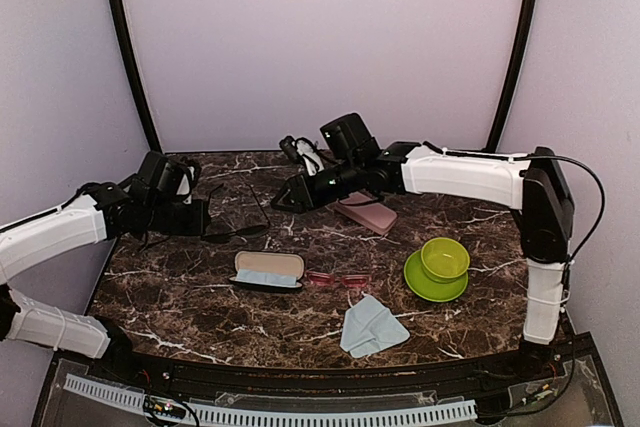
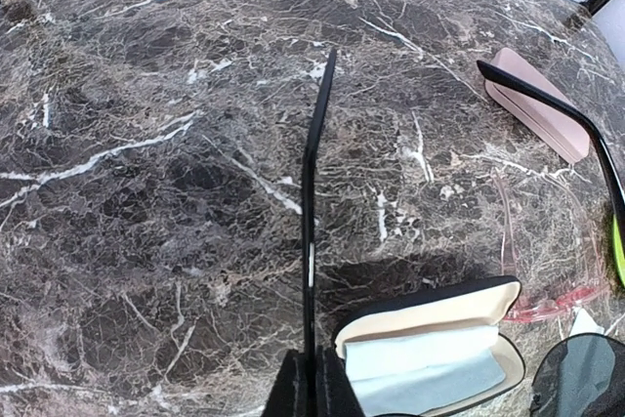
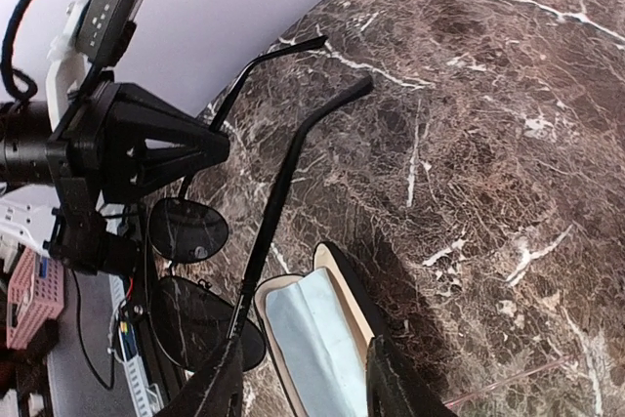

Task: Organize the sunglasses
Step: Fold the right temple of the sunglasses with the sunglasses.

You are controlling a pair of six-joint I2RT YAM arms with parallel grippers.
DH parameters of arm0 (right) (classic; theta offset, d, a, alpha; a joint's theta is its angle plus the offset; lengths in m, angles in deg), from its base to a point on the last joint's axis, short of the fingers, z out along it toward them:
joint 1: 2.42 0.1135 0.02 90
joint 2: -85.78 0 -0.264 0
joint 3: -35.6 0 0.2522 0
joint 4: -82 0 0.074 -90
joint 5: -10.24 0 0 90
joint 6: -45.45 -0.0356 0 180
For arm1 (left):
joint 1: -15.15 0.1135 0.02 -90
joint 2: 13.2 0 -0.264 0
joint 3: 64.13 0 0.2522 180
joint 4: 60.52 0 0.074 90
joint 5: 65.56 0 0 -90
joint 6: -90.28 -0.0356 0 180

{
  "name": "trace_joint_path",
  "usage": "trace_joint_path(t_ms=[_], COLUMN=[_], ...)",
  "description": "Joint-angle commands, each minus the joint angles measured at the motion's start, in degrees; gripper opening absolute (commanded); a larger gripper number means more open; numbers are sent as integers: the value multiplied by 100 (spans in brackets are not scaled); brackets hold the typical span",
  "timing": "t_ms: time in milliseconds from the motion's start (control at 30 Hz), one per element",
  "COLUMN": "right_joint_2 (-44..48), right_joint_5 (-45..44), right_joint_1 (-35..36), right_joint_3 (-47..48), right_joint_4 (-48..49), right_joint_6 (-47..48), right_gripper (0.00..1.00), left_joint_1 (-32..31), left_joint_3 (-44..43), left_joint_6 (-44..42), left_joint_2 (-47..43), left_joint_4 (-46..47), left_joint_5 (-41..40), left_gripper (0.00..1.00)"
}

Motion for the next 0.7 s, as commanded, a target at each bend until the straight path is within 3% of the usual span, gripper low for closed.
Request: trace_joint_path(t_ms=[0,167,500,667], right_joint_2=[-88,-81,94,251], right_joint_5=[212,348,493,810], right_joint_1=[-3,-1,6,2], right_joint_3=[90,64,-526,-1024], right_joint_4=[241,305,672,1289], right_joint_6=[-216,-268,-465,-913], right_gripper=[39,36,45,45], left_joint_1=[-164,-325,-530,-543], left_joint_3=[-117,-206,-271,-234], left_joint_6=[-182,-227,-167,-125], left_joint_2=[-58,138,276,245], left_joint_4=[241,261,361,387], left_joint_5=[14,-56,-176,-248], left_gripper=[0,0,0,0])
